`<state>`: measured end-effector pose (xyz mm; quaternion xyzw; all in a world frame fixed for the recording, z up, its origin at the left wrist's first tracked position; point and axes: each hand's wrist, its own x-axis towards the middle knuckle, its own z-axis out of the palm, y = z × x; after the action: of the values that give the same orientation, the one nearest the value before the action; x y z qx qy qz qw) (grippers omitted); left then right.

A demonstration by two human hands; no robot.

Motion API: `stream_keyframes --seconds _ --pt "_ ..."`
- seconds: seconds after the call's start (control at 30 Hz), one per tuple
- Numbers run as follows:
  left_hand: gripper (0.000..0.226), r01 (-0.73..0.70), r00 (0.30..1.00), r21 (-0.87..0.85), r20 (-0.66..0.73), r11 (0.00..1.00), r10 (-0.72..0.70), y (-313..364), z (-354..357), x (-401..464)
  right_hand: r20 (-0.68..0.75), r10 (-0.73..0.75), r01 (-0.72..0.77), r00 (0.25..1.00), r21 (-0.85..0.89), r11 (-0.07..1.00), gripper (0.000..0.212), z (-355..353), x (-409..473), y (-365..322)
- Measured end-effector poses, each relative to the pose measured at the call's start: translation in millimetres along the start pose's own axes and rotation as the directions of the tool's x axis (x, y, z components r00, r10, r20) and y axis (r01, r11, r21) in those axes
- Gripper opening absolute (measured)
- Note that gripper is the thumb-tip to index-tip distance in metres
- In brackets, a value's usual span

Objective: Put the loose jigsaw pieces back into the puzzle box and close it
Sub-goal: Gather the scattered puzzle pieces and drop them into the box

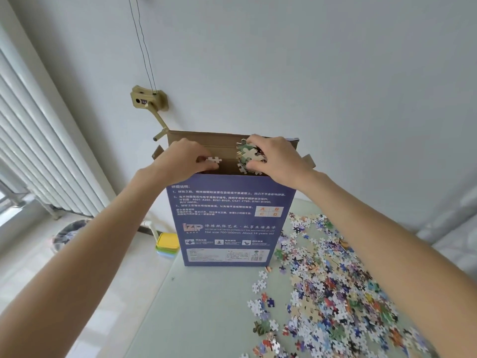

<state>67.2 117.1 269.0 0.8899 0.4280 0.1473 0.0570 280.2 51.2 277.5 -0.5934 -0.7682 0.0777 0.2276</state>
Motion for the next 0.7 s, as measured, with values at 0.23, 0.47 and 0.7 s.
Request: stream_keyframes --seconds 0.23,0.47,0.7 --pt "0.054 -0.021 0.998 0.152 0.065 0.988 0.012 3.9 -2.1 -0.8 0.099 -0.034 0.04 0.995 -0.057 0.998 0.034 5.0 13.3 2.7" --pt "0.025 -0.066 0.993 0.026 -0.094 0.997 0.068 -5.1 6.1 -11.0 0.063 -0.076 0.082 0.995 -0.102 0.991 0.033 13.3 20.3 -2.7" --pt "0.009 -0.148 0.954 -0.02 -0.268 0.989 0.137 -9.9 27.6 -37.4 0.008 -0.095 0.095 0.995 -0.119 0.988 0.027 23.1 16.3 -7.0"
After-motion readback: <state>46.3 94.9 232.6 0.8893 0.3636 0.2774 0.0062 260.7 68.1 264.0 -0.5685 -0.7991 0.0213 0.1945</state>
